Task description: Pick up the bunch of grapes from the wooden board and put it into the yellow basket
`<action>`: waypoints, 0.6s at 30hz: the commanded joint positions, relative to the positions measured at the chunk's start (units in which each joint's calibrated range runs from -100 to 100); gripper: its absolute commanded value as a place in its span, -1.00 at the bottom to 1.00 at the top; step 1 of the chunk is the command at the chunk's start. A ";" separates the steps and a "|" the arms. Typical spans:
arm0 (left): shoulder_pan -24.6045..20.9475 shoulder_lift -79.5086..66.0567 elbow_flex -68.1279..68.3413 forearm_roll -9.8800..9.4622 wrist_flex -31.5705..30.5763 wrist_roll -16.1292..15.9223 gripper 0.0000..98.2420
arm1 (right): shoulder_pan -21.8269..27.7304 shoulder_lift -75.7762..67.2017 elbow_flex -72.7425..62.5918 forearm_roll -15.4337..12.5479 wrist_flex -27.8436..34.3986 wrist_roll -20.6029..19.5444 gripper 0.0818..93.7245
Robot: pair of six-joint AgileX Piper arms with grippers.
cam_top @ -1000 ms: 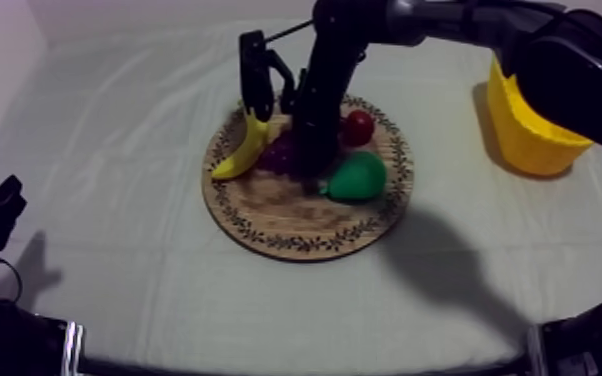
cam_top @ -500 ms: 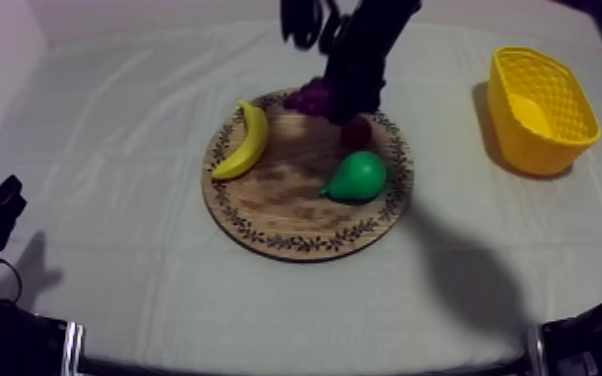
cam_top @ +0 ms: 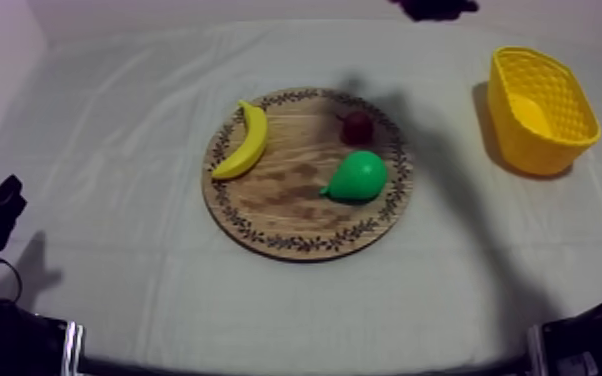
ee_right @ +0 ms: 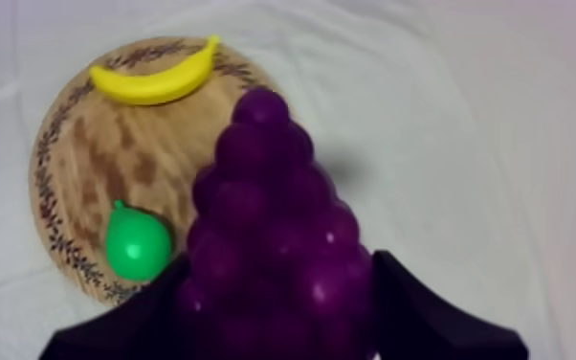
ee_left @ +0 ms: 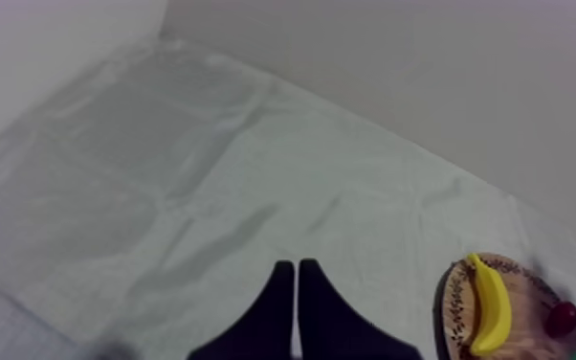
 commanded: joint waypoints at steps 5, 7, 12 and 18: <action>-0.02 0.05 0.00 0.00 -0.01 -0.01 -1.00 | 7.47 -3.13 0.49 0.20 -2.86 -4.00 -0.20; -0.02 0.05 0.00 0.00 -0.01 -0.01 -1.00 | 9.82 -3.19 0.55 -0.14 -3.97 -4.74 -0.20; -0.02 0.05 0.00 0.00 -0.01 -0.01 -1.00 | 14.31 -3.03 3.03 0.17 -7.90 -6.09 -0.10; -0.02 0.05 0.00 0.00 -0.01 -0.02 -1.00 | 18.09 -2.91 10.82 0.77 -14.18 -5.44 -0.05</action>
